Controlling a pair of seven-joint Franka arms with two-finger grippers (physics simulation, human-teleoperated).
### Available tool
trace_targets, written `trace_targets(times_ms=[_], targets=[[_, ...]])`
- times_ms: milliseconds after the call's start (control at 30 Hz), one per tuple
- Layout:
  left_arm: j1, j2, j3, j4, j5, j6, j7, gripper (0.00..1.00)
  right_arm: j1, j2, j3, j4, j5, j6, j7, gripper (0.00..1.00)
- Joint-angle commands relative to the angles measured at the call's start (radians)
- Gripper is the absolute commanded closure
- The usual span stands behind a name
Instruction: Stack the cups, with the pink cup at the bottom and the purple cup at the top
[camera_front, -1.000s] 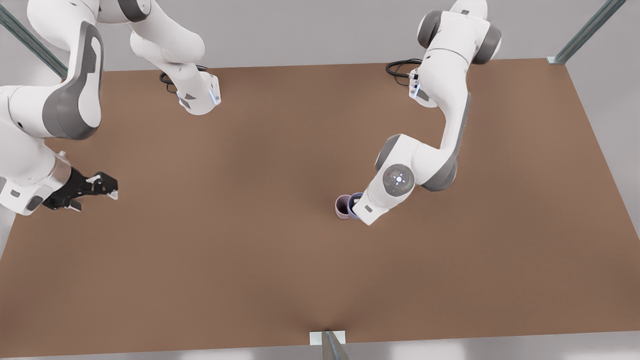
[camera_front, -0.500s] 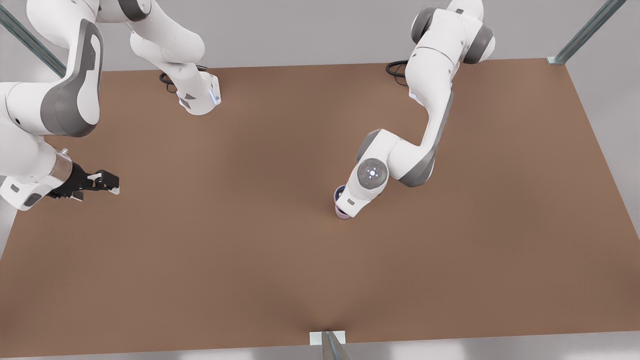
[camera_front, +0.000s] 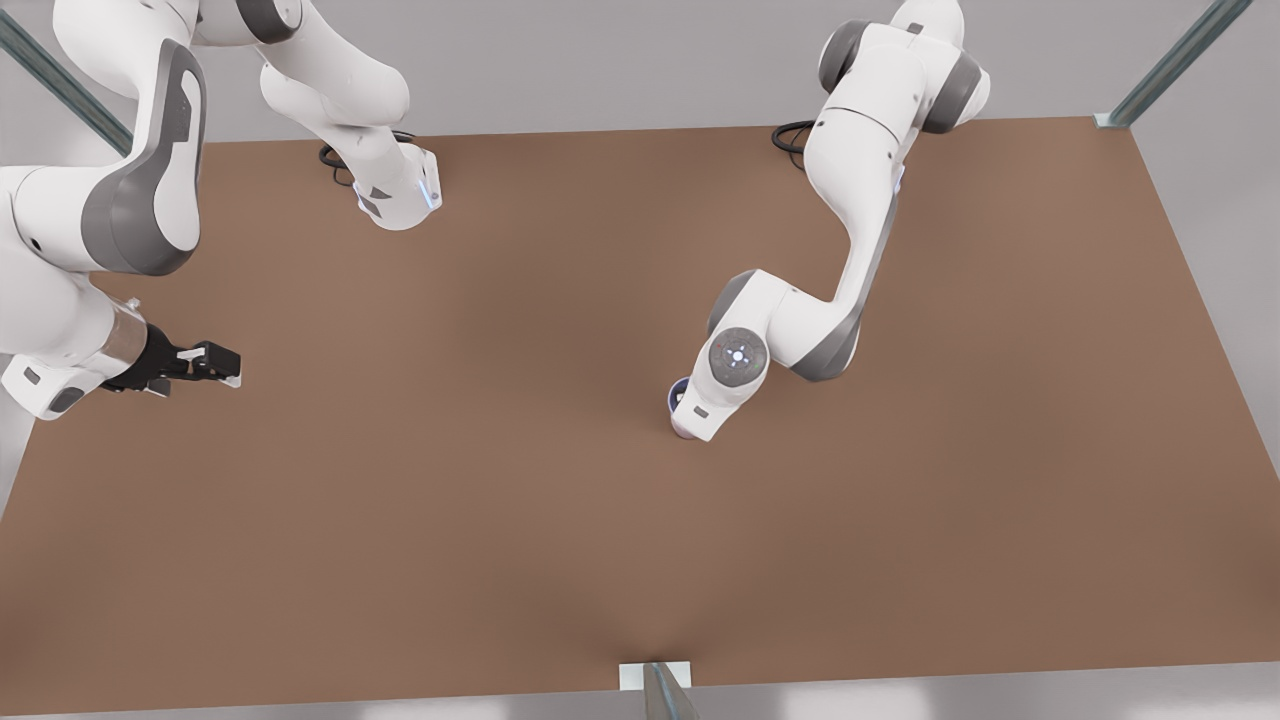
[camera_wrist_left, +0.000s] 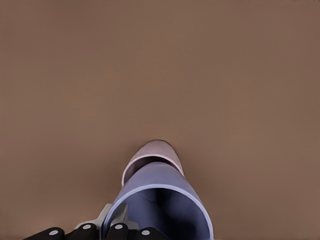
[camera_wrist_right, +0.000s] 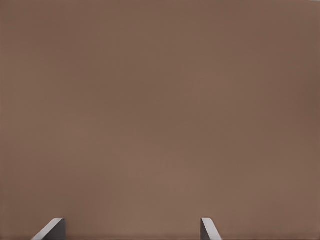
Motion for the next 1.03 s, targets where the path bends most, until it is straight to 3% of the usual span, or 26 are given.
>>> trace_targets(times_ms=[0,33,100,167,500,567,600,700,733,800,833,867,1000], targets=[[0.0,0.0,0.0,0.001,-0.002,0.01,-0.05,0.72,0.0,-0.001,0.0,0.0,0.001,-0.003,0.038,0.0],[0.001,0.0,0.0,0.001,-0.002,0.01,-0.046,0.49,0.001,0.0,0.0,0.0,0.001,-0.003,0.04,0.0],[0.001,0.0,0.0,0.002,-0.002,0.01,-0.046,0.32,0.0,0.0,0.0,0.0,0.001,-0.003,0.04,0.0],[0.003,-0.001,0.0,0.002,-0.002,0.008,-0.044,0.01,0.0,0.0,0.0,0.0,0.002,-0.003,0.04,0.0],[0.011,-0.009,0.002,0.008,0.003,-0.004,-0.046,0.01,0.0,0.002,0.0,0.0,0.002,-0.003,0.04,0.0],[0.06,-0.012,0.015,0.083,0.001,-0.137,0.101,0.01,0.0,0.002,0.0,0.0,0.002,-0.003,0.04,0.0],[0.115,-0.03,0.063,0.149,0.052,-0.263,0.382,0.0,0.0,0.002,0.0,0.0,0.002,-0.003,0.041,0.0],[0.149,-0.104,0.265,0.15,0.097,-0.367,0.778,0.0,0.0,0.0,0.0,0.0,0.002,-0.003,0.04,0.0],[0.213,-0.136,0.27,0.143,0.095,-0.383,0.882,0.0,-0.002,0.0,0.0,0.0,0.002,-0.003,0.038,0.0],[0.268,-0.198,0.25,0.111,0.098,-0.378,0.899,0.0,-0.002,0.0,0.0,0.0,0.002,-0.005,0.038,0.0],[0.372,-0.273,0.128,0.023,0.106,-0.29,0.848,0.0,0.0,0.0,0.0,0.0,0.002,-0.005,0.038,0.0],[0.417,-0.353,0.081,-0.089,0.107,-0.196,0.798,0.0,0.0,0.002,0.0,0.0,0.002,-0.003,0.04,0.0],[0.417,-0.354,0.081,-0.089,0.11,-0.208,0.8,0.0,0.001,0.003,0.002,0.002,0.004,-0.002,0.044,0.0]])
